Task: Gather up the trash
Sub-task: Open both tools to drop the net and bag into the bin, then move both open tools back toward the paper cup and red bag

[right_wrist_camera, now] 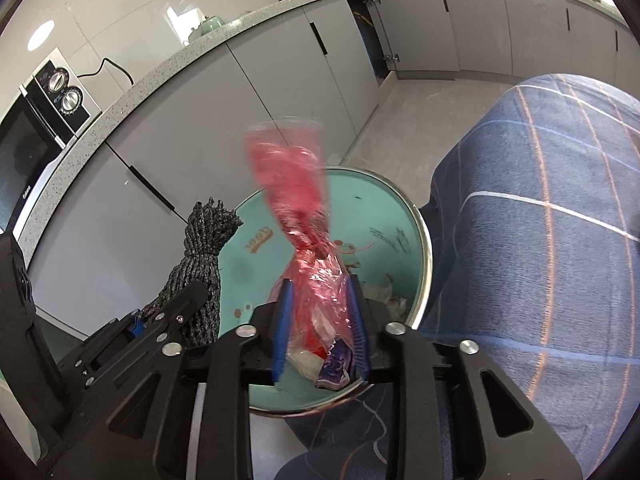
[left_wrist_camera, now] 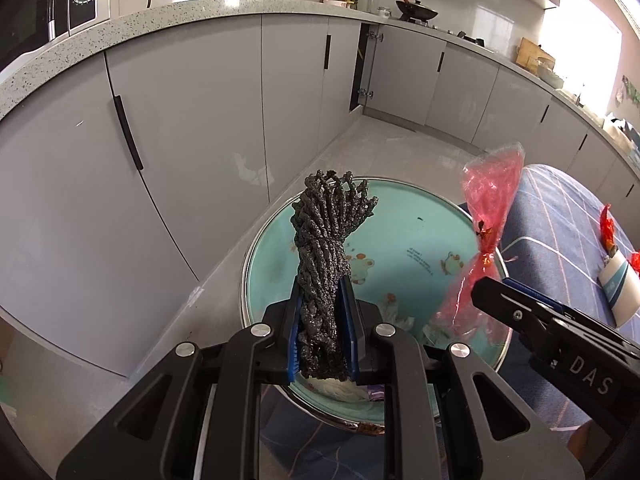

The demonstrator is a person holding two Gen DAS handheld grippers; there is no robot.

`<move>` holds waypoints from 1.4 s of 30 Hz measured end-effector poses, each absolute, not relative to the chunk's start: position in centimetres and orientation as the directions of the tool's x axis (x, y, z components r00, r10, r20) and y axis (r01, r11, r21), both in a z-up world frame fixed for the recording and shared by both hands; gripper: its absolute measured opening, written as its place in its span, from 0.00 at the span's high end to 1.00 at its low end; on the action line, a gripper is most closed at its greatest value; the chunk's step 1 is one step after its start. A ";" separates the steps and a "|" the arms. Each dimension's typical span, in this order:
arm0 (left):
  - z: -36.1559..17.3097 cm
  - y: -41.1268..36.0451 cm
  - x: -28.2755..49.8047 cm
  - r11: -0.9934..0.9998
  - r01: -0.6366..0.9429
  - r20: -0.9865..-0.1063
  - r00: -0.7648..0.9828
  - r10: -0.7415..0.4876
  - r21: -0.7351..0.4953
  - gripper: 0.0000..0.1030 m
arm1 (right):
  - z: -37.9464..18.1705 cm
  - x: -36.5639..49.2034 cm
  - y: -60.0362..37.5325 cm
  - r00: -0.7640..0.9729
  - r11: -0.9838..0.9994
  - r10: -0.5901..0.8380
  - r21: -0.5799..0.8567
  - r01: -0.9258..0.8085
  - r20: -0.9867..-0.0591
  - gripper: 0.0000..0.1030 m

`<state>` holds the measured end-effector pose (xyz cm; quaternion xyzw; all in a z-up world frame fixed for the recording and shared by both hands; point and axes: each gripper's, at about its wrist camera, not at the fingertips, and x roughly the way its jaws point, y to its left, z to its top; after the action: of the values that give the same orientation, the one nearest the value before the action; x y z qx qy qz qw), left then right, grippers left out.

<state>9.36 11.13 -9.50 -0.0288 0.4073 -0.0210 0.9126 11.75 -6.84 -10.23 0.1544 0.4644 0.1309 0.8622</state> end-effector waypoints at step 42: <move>-5.1 0.2 4.4 0.985 0.169 -0.673 0.727 -0.139 -0.022 0.16 | -3.6 1.9 -22.6 0.740 0.941 0.095 0.304 0.152 -0.665 0.53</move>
<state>4.43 0.17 -5.10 0.0205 0.3603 -0.0828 0.9289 1.93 -22.57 -3.60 0.1716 0.3599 -0.0154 0.9169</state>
